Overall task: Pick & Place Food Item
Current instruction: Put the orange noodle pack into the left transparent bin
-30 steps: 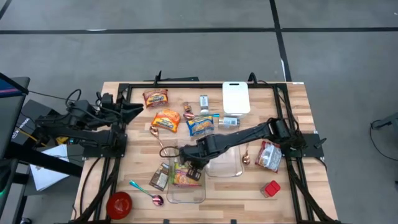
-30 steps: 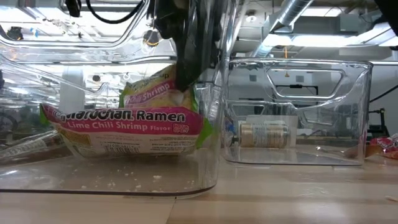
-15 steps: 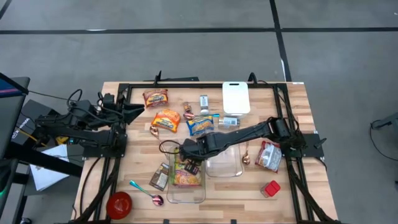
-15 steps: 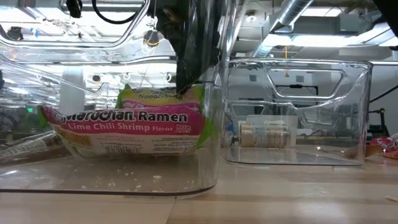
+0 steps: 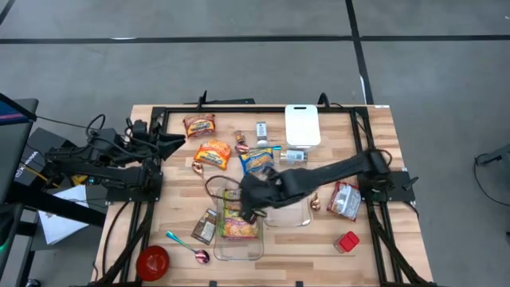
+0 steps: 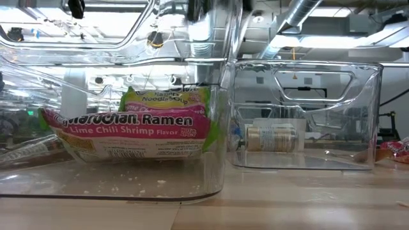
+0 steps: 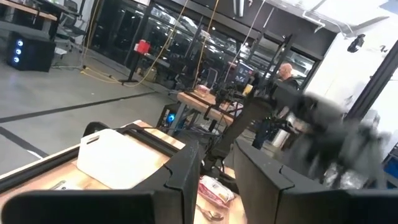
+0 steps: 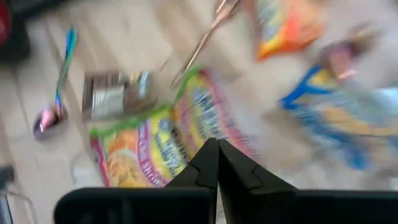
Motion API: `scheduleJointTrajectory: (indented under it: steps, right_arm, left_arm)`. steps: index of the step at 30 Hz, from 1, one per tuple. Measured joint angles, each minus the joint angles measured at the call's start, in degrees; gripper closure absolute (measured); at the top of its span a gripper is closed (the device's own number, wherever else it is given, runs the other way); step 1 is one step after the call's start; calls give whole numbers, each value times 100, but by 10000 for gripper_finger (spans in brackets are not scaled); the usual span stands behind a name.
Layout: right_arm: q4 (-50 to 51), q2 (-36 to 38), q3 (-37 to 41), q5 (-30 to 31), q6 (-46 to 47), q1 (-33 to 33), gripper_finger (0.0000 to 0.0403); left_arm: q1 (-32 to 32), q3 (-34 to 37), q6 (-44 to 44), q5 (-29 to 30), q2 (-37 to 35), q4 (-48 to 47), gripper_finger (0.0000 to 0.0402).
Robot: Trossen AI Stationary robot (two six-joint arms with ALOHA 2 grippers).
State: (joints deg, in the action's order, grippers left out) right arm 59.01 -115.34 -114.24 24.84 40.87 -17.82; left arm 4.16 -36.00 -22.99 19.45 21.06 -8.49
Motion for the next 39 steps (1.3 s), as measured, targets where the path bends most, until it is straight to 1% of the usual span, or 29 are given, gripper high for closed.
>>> scheduleJointTrajectory:
  steps: [4, 6, 10, 14, 17, 19, 21, 23, 27, 30, 32, 35, 39]
  right_arm:
    - [478, 870, 94, 1269, 547, -404, 403]
    - [739, 1244, 154, 1795, 815, -601, 403]
    - [1258, 1944, 202, 2570, 1304, -929, 403]
    - [1453, 2449, 202, 3175, 1511, -1163, 403]
    - [1458, 2675, 202, 3590, 1383, -1258, 403]
    - [1483, 2819, 202, 3696, 1224, -1241, 403]
    - [1492, 2959, 202, 3692, 1046, -1142, 403]
    - [1501, 3096, 202, 3692, 933, -1015, 403]
    - [1493, 3388, 202, 3682, 638, -659, 402]
    - [1490, 3586, 202, 3671, 406, -360, 392]
    - [1492, 3702, 202, 3667, 363, -175, 382]
    - [1562, 3831, 202, 3667, 349, -7, 367]
    - [1581, 3876, 202, 3654, 349, 37, 353]
  left_arm:
    - [0, 1, -6, -439, 24, -124, 309]
    - [2, -1, -43, -574, 75, -190, 309]
    - [2, 7, -221, -478, 334, -290, 300]
    - [0, 10, -280, 27, 847, -6, 279]
    - [-10, 8, -412, 799, 1367, 286, 255]
    - [-134, 10, -799, 1299, 1703, 258, 235]
    - [-422, 10, -1282, 1463, 2016, 129, 213]
    - [-780, 10, -1723, 1422, 2302, -5, 190]
    - [-1717, 10, -2217, 796, 2880, -360, 155]
    - [-2515, 10, -2243, 81, 3230, -350, 146]
    - [-3040, 10, -2215, -415, 3462, -350, 146]
    - [-3759, 10, -1880, -1196, 3773, -350, 155]
    - [-4471, 10, -1578, -2426, 4178, -390, 170]
